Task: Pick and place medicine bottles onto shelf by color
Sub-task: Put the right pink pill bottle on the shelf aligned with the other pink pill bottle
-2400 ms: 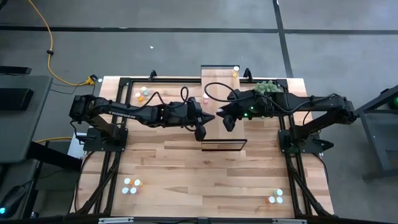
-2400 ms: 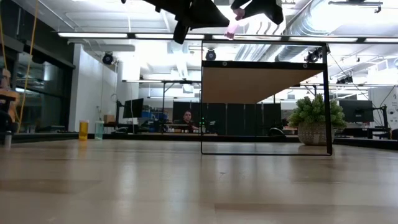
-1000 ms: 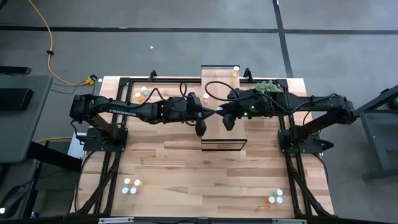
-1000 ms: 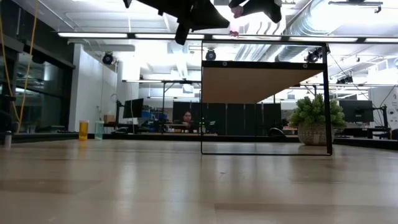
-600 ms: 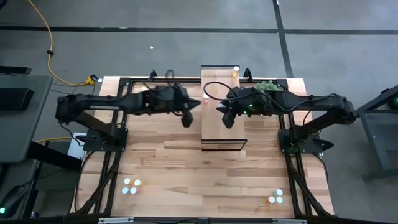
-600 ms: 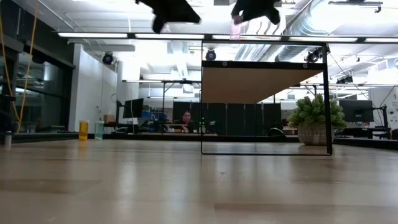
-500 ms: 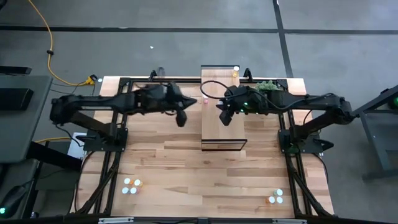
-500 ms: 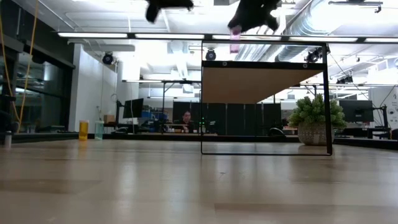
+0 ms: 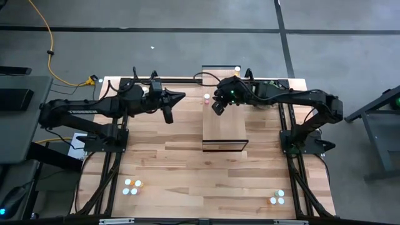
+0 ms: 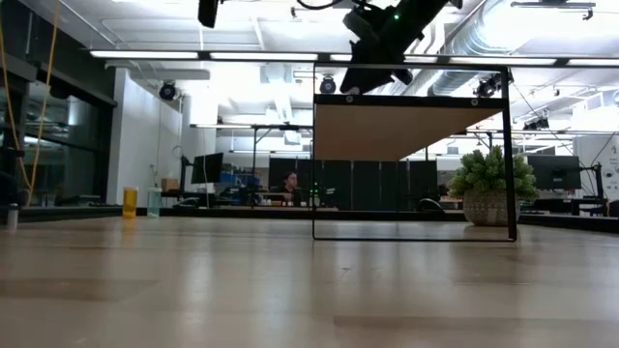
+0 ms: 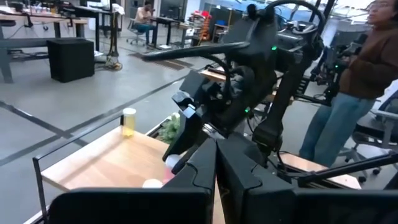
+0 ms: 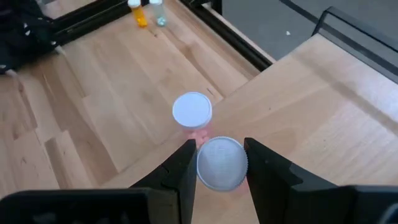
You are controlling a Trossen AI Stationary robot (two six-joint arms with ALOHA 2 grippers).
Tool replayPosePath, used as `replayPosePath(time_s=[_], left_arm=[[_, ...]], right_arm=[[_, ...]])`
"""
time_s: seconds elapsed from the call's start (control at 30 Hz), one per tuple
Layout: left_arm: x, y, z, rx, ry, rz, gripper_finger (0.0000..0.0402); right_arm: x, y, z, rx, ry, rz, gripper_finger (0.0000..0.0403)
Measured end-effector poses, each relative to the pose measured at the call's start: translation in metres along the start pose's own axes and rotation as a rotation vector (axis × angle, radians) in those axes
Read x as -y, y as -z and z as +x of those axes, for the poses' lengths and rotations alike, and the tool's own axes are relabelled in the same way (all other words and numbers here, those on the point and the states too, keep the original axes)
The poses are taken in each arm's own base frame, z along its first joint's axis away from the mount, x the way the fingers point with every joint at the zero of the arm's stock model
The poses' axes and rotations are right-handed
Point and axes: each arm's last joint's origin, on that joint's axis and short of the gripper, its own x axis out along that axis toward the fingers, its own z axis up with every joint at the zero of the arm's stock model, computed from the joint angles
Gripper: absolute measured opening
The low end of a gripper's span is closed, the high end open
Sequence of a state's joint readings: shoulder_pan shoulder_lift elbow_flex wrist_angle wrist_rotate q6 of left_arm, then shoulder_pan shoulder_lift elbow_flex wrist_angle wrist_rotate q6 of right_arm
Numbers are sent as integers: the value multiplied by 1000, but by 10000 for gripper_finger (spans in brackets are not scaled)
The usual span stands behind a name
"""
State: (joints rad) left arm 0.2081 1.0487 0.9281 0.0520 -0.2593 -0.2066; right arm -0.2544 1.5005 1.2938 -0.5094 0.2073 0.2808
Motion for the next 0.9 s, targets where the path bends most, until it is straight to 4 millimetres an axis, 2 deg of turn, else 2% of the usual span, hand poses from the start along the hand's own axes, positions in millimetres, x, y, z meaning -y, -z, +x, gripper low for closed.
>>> replayPosePath(time_s=[0.17,0.3,0.9], left_arm=[[0,-1,0,7,-10,-1,0],[0,-1,0,8,-13,5,0],[-1,-1,0,11,-23,7,0]], right_arm=[[3,0,5,33,-34,2,108],[4,12,14,15,-61,10,108],[6,11,13,20,-49,31,108]])
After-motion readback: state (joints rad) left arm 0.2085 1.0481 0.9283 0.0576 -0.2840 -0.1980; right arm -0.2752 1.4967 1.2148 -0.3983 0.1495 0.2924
